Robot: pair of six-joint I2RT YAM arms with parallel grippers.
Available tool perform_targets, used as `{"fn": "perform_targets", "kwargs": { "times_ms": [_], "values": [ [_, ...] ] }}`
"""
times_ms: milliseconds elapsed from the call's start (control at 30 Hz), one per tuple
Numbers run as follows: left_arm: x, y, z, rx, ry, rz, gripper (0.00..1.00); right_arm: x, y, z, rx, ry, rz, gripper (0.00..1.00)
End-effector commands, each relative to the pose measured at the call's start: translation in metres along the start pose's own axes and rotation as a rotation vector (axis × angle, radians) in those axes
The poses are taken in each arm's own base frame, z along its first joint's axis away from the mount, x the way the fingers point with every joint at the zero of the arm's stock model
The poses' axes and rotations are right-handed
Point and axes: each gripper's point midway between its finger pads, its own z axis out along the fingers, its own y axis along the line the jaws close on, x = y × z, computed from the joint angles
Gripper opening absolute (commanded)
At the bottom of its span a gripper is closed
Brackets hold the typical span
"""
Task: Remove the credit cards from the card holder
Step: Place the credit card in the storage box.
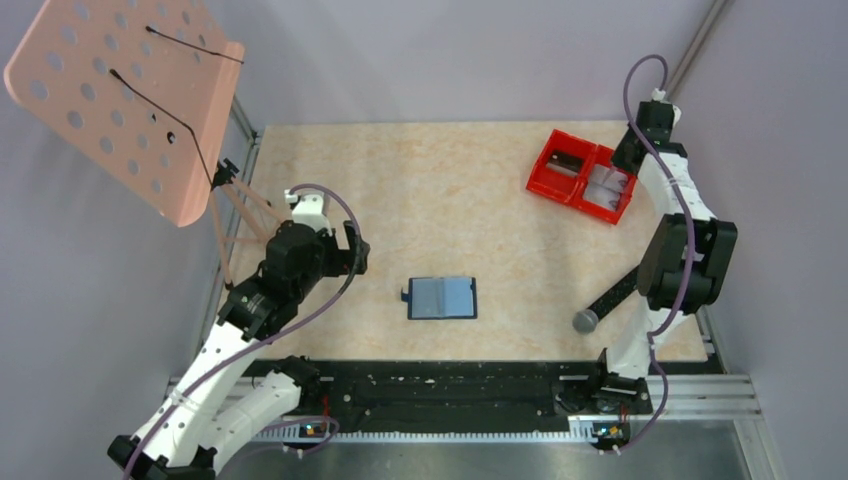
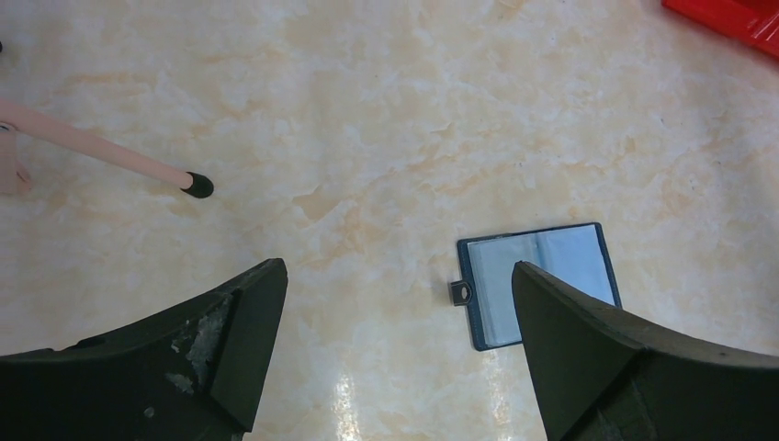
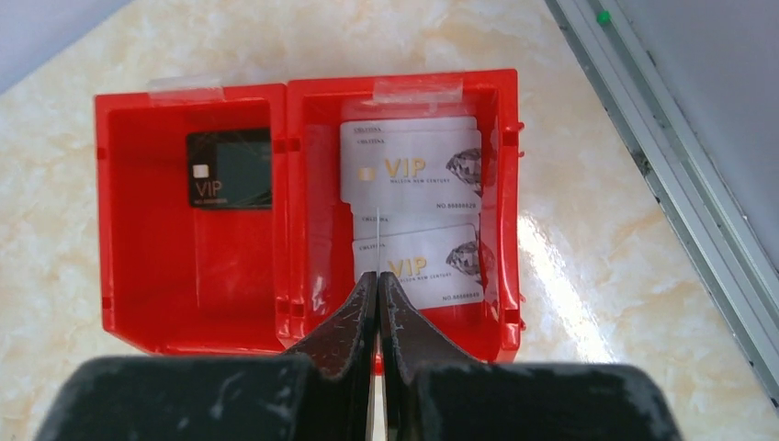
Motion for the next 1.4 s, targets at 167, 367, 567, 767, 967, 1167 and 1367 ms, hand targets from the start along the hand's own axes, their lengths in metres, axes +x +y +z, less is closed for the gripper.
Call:
{"fn": "perform_targets", "kwargs": {
  "times_ms": [167,367,567,767,967,1167,1367],
  "values": [
    [-0.006,0.005,0.004,-0.031,-0.022,0.012,0.97,-0.002,-0.004,0.02,0.011,0.055,-0.005,0.0],
    [-0.006,0.008,0.003,-0.047,-0.031,0.011,0.97,0.002,-0.002,0.023,0.0,0.084,-0.002,0.0],
    [-0.008,0.009,0.003,-0.051,-0.035,0.011,0.97,0.005,-0.003,0.02,0.006,0.107,-0.006,0.0],
    [-0.007,0.009,0.003,-0.047,-0.033,0.012,0.97,0.01,-0.003,0.019,0.003,0.129,-0.003,0.0],
    [-0.007,0.008,0.001,-0.043,-0.039,0.01,0.97,0.017,-0.004,0.026,0.007,0.149,-0.008,0.0],
    [-0.009,0.009,0.001,-0.045,-0.049,0.009,0.97,0.016,-0.004,0.034,0.011,0.141,-0.01,0.0],
    [-0.009,0.01,0.001,-0.05,-0.051,0.008,0.97,0.011,-0.007,0.04,0.027,0.13,-0.008,0.0]
  ]
}}
